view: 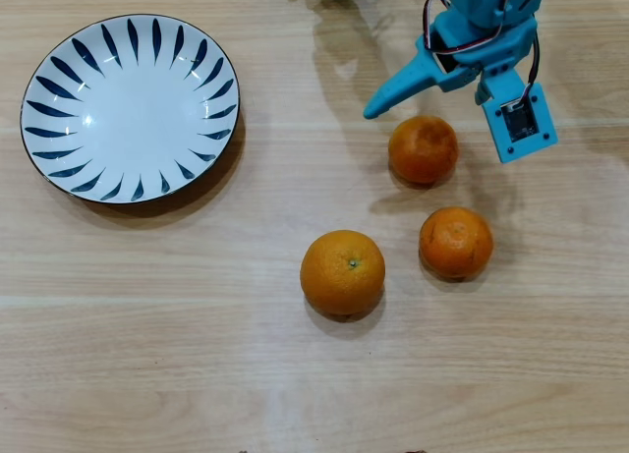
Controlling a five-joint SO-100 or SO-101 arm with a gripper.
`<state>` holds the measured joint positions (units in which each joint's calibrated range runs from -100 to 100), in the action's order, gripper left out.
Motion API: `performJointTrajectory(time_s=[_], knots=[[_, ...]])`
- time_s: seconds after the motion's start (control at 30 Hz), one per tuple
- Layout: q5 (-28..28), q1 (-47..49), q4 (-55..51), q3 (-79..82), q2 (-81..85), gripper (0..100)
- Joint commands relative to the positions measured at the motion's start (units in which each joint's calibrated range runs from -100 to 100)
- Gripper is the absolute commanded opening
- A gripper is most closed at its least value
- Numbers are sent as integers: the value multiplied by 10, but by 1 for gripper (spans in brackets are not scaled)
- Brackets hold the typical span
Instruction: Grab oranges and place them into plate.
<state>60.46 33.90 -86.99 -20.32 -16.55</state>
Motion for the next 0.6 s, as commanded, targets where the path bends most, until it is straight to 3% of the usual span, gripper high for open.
performJointTrajectory(time_s=[0.0, 0.17, 0.57], knots=[[3, -3, 27, -27, -21, 62], [0, 3, 93, -27, -73, 62], [20, 9, 97, -21, -115, 62]])
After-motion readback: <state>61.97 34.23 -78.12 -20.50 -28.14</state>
